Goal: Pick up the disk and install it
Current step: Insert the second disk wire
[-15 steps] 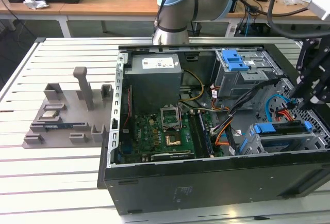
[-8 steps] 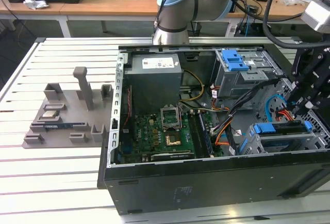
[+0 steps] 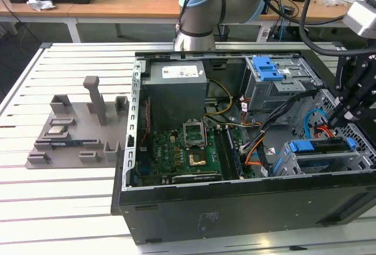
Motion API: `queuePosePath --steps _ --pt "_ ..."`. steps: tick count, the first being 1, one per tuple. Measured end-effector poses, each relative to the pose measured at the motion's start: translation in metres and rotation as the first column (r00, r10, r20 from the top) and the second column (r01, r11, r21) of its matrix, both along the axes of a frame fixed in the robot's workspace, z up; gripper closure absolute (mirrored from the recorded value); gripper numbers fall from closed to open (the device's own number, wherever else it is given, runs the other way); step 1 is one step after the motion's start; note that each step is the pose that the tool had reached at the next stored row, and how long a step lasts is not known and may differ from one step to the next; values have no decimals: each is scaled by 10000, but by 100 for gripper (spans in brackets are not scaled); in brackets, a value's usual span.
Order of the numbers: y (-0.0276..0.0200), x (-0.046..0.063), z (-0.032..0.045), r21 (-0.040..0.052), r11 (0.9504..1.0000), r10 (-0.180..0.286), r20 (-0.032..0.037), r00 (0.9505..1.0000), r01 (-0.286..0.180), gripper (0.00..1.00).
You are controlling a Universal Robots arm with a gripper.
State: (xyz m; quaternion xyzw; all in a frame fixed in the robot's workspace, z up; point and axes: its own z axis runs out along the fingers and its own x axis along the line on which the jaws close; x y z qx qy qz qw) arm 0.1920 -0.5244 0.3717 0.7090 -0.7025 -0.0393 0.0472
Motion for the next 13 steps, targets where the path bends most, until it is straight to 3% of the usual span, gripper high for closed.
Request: queuePosePath --steps 6,7,13 --pt "-39 -24 -43 7 9998 216 0 9998 -216 84" --pt "-50 -27 -106 7 9990 444 1 9990 -444 84" --pt "-50 -27 -217 10 9990 445 0 9990 -445 84"
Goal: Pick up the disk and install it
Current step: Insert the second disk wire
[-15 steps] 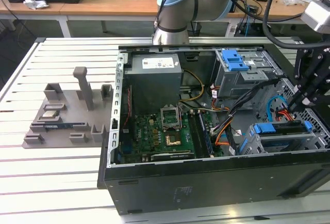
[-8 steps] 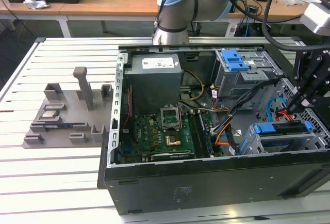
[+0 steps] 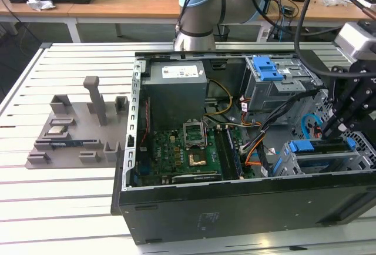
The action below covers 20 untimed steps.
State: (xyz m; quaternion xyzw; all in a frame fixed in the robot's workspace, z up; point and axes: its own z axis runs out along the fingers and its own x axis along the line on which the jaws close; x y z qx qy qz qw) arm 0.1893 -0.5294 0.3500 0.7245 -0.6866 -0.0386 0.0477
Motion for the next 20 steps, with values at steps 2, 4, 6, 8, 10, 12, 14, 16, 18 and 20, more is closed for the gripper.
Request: queuePosePath --steps 2,4,6,8,10,12,14,16,18,20 --pt "-4 0 -19 -1 10000 0 1 10000 0 84" --pt "-10 0 -40 0 10000 0 0 10000 0 84" --pt "-11 0 -59 -5 10000 0 1 10000 0 84" --pt "-11 0 -74 -7 10000 0 0 10000 0 84" --pt "-11 0 -90 -3 10000 0 1 10000 0 84" --pt "-13 0 -103 -5 10000 0 0 10000 0 84" --pt "-15 0 -120 -11 10000 -1 1 10000 1 84" --pt "-16 0 -123 -6 10000 -1 1 10000 1 84" --pt "-16 0 -125 -3 10000 0 2 10000 0 84" --pt "-15 0 -127 1 10000 0 0 10000 0 76"
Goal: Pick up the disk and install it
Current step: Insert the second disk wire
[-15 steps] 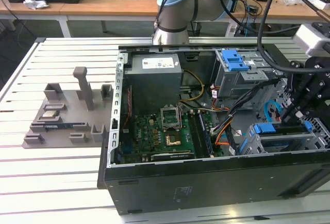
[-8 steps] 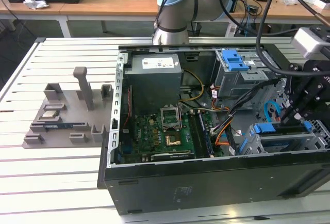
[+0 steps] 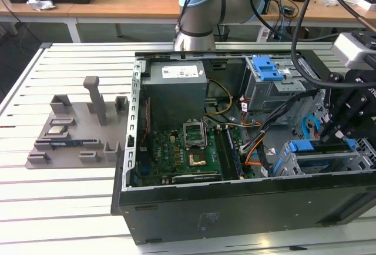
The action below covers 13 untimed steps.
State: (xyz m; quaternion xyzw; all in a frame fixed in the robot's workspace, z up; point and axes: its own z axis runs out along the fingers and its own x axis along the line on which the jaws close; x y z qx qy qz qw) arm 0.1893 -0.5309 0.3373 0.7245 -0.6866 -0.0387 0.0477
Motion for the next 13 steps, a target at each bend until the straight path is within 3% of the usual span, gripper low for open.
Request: queuePosePath --steps 5,10,11,13 --pt "0 0 41 10 10000 0 0 10000 0 76" --pt "13 0 253 -3 10000 0 0 10000 0 76" --pt "15 0 270 -2 10000 0 0 10000 0 78" --pt "17 0 303 -2 10000 0 0 10000 0 89"
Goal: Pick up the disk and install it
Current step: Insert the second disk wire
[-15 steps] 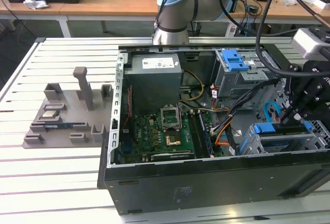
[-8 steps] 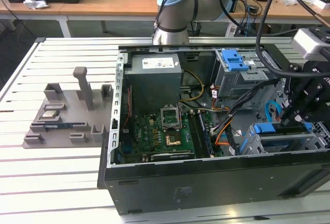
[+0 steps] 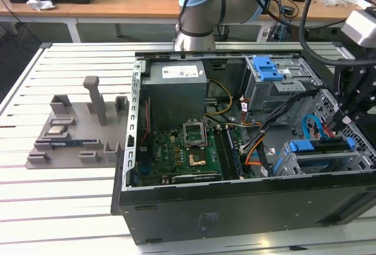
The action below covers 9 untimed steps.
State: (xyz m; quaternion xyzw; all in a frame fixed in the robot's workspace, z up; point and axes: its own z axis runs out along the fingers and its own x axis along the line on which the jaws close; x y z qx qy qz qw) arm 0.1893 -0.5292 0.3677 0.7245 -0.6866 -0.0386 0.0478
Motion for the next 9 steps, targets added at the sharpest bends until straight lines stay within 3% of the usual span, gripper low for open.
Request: queuePosePath --steps 9 --pt "0 0 169 1 10000 0 0 10000 0 89"
